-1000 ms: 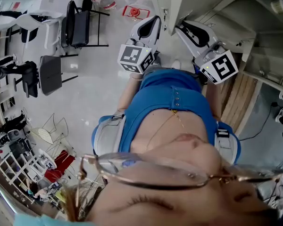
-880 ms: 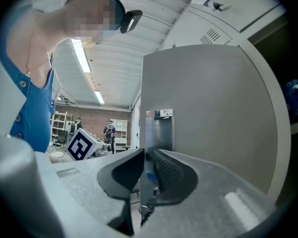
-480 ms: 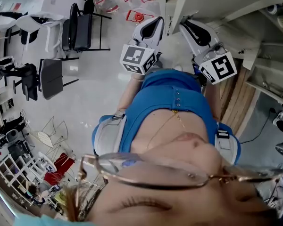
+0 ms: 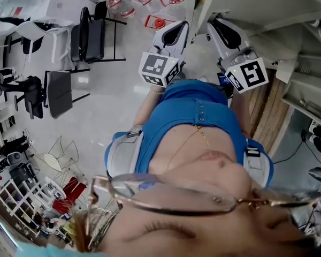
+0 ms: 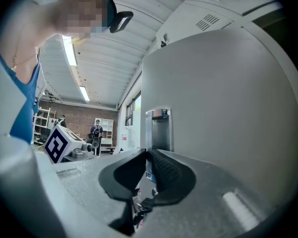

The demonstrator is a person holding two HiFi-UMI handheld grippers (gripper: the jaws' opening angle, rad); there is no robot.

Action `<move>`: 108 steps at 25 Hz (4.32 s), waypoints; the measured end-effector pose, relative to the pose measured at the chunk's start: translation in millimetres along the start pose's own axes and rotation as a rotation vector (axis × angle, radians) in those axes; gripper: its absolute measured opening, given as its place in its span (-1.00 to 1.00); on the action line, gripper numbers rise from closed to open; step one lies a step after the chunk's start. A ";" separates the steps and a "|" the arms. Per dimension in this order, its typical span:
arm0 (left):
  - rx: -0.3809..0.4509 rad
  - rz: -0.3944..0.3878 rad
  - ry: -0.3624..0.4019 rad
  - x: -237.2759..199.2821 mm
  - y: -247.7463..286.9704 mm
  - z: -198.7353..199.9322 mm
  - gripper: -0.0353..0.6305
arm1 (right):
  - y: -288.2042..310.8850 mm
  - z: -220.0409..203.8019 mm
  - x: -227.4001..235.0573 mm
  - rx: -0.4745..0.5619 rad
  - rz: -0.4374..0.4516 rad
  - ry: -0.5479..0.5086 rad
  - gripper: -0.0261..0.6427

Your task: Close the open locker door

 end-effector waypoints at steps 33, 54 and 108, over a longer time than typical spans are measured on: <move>-0.006 -0.148 -0.034 -64.0 29.4 9.0 -0.89 | 77.3 -16.5 57.8 0.060 -0.323 -0.060 -0.83; -0.015 -0.177 -0.032 -57.8 52.4 9.7 -0.89 | 67.7 -16.2 61.4 -0.021 -0.429 -0.207 -0.78; -0.046 -0.113 0.040 81.5 37.2 -12.8 -0.90 | -62.4 -39.5 24.9 -0.185 -0.324 -0.074 -0.91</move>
Point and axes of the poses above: the fingertips, and each gripper's own axes: y forward along the fingers, x to its right, z out of its top, the point moved 3 cm from there along -y, backward along the fingers, and after that the axes turned 9 degrees about x, right-handed, at the moved point
